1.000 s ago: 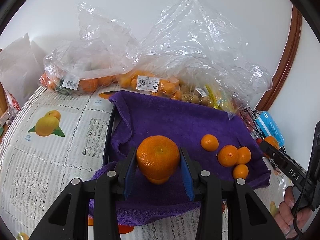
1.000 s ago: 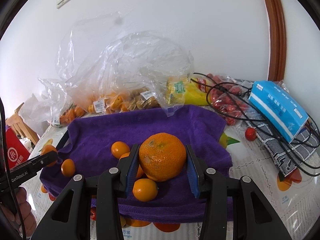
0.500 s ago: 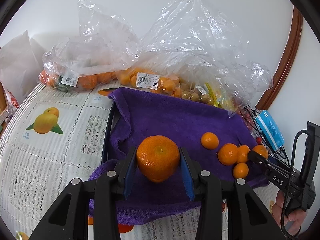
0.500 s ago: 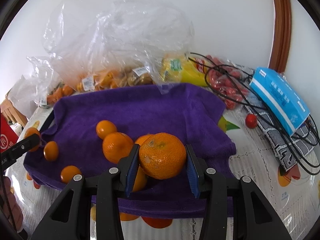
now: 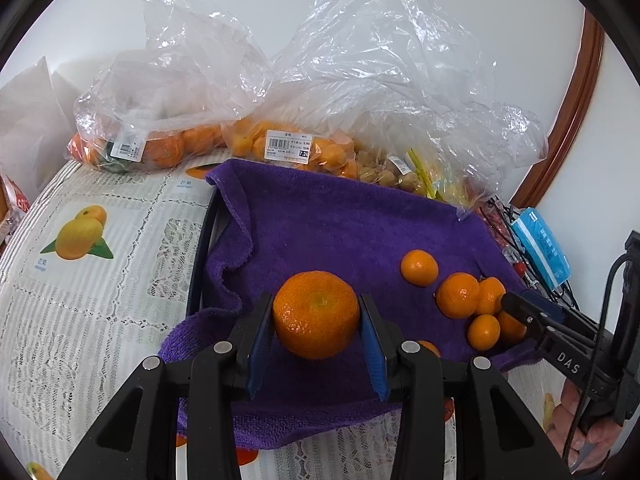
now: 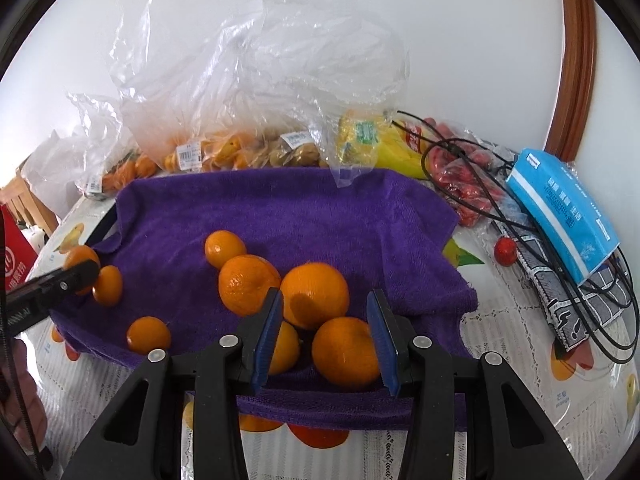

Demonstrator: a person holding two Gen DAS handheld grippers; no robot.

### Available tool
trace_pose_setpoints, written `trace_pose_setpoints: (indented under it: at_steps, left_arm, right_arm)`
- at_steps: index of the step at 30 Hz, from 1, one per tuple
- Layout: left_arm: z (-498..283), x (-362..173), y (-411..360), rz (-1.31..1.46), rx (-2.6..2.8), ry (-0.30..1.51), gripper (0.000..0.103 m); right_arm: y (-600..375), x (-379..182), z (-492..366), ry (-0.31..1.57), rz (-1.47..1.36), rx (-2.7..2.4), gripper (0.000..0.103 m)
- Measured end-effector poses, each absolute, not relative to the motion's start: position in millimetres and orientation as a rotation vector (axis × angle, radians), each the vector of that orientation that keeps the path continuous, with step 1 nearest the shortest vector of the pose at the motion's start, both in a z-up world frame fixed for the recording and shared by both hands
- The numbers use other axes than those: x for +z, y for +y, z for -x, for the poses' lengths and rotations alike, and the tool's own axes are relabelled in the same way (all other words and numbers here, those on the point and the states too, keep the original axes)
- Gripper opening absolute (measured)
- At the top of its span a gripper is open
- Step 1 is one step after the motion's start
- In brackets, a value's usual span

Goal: Organize fruits

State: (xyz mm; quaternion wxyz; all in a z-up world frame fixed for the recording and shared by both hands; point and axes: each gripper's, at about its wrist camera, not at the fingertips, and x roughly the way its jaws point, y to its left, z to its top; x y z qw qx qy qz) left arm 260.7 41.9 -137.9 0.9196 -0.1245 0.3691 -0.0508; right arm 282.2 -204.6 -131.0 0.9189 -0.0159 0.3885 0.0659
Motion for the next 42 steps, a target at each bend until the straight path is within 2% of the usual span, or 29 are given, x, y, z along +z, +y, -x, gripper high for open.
trace_pose_setpoints:
  at_steps: [15,24,42]
  left_arm:
    - [-260,-141,31,0.24,-0.134,0.754,0.039]
    - [-255,-135,29,0.219,-0.135,0.728,0.049]
    - [-245,-123,32,0.24,-0.138,0.694,0.052]
  right_arm:
    - [-201,-129,-277,0.773,0.015,0.15,0.044]
    - [-202,-131,-277,0.777,0.009,0.155,0.044]
    - [-203,-117,-262,0.725,-0.042,0.17,0.044]
